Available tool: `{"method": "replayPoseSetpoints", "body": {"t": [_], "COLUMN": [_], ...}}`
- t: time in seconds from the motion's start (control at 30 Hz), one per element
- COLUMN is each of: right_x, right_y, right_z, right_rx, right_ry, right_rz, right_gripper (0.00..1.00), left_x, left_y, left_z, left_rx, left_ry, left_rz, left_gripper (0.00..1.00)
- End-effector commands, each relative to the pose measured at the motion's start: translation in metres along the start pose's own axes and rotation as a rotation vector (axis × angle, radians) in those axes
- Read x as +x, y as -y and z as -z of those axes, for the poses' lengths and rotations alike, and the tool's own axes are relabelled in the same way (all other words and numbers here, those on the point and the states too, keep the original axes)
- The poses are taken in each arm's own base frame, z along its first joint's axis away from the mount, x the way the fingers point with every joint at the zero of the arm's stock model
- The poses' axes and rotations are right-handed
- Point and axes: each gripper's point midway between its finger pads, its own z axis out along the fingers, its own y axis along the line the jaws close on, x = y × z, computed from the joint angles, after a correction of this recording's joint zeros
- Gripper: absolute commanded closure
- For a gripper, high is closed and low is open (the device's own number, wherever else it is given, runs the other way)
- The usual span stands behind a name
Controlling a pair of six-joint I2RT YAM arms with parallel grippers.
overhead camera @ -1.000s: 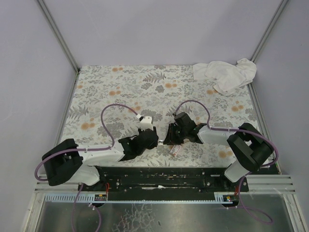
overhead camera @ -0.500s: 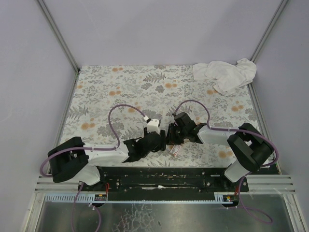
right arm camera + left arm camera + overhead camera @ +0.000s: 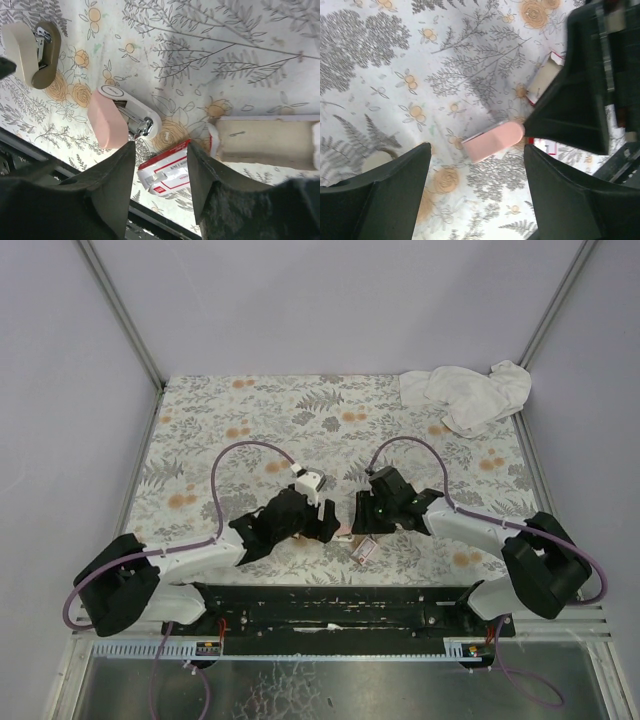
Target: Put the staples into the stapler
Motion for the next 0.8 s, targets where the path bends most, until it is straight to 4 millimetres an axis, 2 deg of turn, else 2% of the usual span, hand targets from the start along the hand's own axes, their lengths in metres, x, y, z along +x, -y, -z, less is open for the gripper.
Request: {"method": "replayPoseSetpoints", "body": {"t": [0.0,0.13,0.33,0.77], "right_x": [-0.023,-0.027,-0.031,-0.030], "right_y": [0.009,0.005,0.000,-0.001], "right_z": [0.025,0.035,0.044,0.055], "right_rx": [0.041,-0.004,-0.072,-0.140], "right_ry": [0.066,0.066,0.062,0.070], "right_rz": [0.040,0.039,0.032,-0.001], "right_gripper": [0.46,0.42,0.38,0.35], "left_x": [-0.005,0.000,0.019,0.025], "left_y": [0.006,0.019,0.029,0.024], "left_z": [-0.002,-0.008,-0.021,-0.041], "left_rx": [0.172,0.287,0.400,0.395], "left_ry": [-0.003,-0.038,-0.090,-0.074], "left_rz": [-0.119,-0.205,-0.321,-0.370], "left_gripper": [0.25,0.24,0.25,0.25]}}
